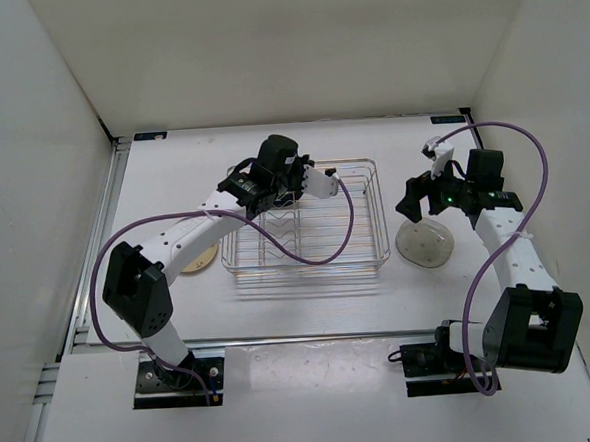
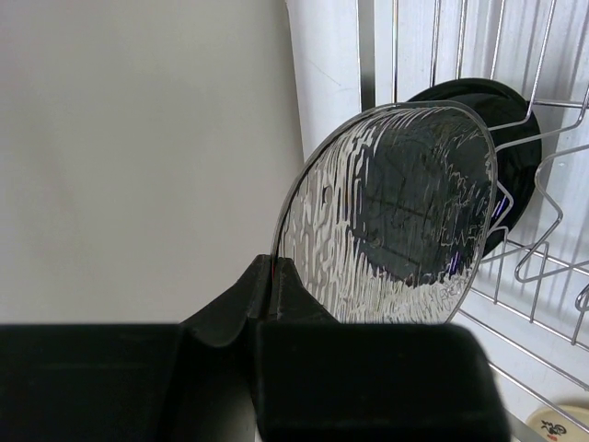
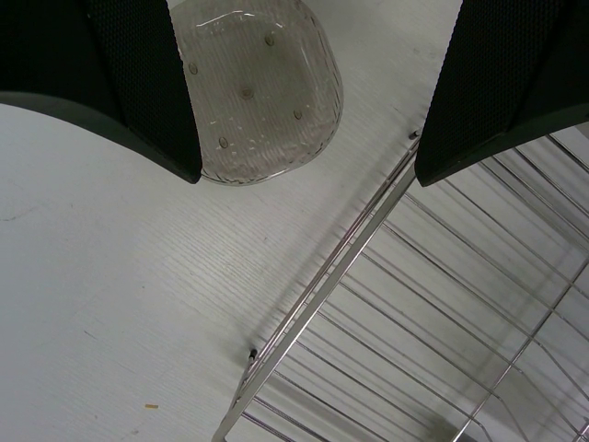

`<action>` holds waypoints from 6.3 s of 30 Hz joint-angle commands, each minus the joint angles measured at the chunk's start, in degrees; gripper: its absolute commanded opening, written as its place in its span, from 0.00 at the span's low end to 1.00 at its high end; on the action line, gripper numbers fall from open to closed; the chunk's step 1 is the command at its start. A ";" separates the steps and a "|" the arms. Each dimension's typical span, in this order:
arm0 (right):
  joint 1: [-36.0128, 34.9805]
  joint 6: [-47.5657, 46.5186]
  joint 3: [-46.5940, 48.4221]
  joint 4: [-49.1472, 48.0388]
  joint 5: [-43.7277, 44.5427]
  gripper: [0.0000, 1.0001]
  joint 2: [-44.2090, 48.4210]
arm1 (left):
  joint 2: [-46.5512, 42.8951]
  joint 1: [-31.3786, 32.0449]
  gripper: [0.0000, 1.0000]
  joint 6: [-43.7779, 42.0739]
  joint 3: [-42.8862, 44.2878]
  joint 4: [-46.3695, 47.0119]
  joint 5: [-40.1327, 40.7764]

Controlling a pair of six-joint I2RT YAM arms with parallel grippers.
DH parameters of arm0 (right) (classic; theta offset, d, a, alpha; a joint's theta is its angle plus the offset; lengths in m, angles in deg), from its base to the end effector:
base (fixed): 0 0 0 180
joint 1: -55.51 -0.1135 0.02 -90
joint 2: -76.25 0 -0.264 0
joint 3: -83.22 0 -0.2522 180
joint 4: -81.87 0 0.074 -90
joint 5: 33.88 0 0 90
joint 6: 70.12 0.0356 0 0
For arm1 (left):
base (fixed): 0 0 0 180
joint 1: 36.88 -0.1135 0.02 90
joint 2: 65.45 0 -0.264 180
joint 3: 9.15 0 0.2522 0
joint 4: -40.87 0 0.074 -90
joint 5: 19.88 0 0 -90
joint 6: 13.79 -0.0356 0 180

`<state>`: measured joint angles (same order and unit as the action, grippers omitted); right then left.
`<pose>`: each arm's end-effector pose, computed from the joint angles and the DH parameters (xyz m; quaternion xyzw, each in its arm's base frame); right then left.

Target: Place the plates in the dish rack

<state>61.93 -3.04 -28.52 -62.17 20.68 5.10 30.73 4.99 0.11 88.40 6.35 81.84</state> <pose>0.2674 -0.0093 0.2860 -0.2533 0.8315 0.1615 0.4673 0.2965 -0.2560 0.3225 0.7247 0.4924 0.2252 0.4261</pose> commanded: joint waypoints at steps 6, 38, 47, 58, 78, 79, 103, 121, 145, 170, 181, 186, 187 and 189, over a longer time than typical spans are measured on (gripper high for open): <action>0.26 -0.37 -0.10 -0.75 -1.82 1.00 1.37 | 0.06 -0.21 0.10 -1.24 -0.38 2.12 -1.00; 0.79 -0.37 -0.10 -0.75 -2.35 1.00 0.84 | 0.06 -2.32 0.10 -1.25 2.34 3.18 -0.48; 1.40 -0.37 -0.10 -0.23 -2.88 1.00 0.84 | 1.64 -2.84 0.10 -1.25 2.26 3.18 -0.48; 3.17 -0.37 -0.10 0.30 -4.72 1.00 1.37 | 4.62 -2.84 0.10 -0.72 1.73 3.70 -1.00; 3.69 -0.37 -0.10 0.30 -6.30 1.00 2.42 | 4.01 -2.32 0.10 5.52 -3.63 3.70 -3.29; 3.69 -0.37 -0.10 0.30 -6.31 1.00 2.42 | 4.01 -2.32 0.10 5.52 -3.63 3.70 -3.29; 7.12 -0.37 -0.10 0.83 -9.47 1.00 3.48 | 8.06 -1.79 0.10 7.72 -3.02 3.70 -2.76; 9.32 -0.37 -1.15 1.36 -7.82 1.00 4.53 | 6.12 -1.79 0.53 8.77 -1.88 3.70 2.68; 15.82 -4.23 1.66 2.58 7.33 0.87 -12.25 | -37.37 -25.24 0.84 46.01 -20.14 -5.68 6.75; 25.31 -24.71 3.77 15.77 -6.04 0.78 -29.03 | -44.77 -49.51 0.87 60.98 -38.79 -7.28 -21.92; 25.31 -24.72 8.69 17.53 -8.41 0.66 -35.89 | -45.29 -51.89 0.87 60.98 -38.26 -7.28 -24.47; 25.31 -24.72 9.31 17.53 -8.42 0.57 -37.03 | -45.29 -52.41 0.88 60.98 -38.26 -7.81 -24.47; 25.31 -24.72 9.31 17.53 -8.42 0.56 -37.04 | -45.29 -52.41 0.88 60.98 -38.26 -7.81 -24.47; 25.31 -24.72 9.31 17.53 -8.42 0.53 -37.56 | -45.29 -52.41 0.88 60.98 -38.26 -7.81 -24.47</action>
<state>87.32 -26.92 -19.89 -45.63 12.03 -30.53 -13.62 -46.92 60.66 49.00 -1.23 58.85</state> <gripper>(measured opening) 0.533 0.883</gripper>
